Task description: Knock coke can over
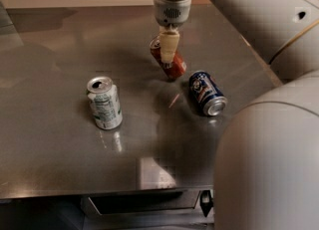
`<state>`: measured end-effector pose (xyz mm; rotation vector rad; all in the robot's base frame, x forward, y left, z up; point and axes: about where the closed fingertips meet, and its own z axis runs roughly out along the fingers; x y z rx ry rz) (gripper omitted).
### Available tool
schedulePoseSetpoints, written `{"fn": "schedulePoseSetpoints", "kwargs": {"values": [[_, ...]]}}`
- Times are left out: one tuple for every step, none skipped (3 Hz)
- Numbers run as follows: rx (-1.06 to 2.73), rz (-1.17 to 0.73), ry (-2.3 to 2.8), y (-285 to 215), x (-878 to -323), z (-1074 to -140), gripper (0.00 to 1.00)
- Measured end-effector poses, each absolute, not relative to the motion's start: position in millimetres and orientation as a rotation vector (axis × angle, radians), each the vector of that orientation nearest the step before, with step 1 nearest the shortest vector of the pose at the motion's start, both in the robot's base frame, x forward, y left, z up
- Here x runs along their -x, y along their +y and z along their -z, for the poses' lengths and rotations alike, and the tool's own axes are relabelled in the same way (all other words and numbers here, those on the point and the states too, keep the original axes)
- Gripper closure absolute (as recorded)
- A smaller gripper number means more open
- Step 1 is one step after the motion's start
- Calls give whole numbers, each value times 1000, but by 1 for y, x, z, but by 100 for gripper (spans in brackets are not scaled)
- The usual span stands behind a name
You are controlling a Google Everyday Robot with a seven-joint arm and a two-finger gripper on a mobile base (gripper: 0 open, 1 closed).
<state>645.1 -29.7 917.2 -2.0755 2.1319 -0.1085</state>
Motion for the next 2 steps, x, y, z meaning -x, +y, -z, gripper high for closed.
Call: {"fn": "schedulePoseSetpoints", "kwargs": {"values": [[2152,160,2131,-34,-645,-904,82],[2209,196,2115,-35,-643,-898,59]]}}
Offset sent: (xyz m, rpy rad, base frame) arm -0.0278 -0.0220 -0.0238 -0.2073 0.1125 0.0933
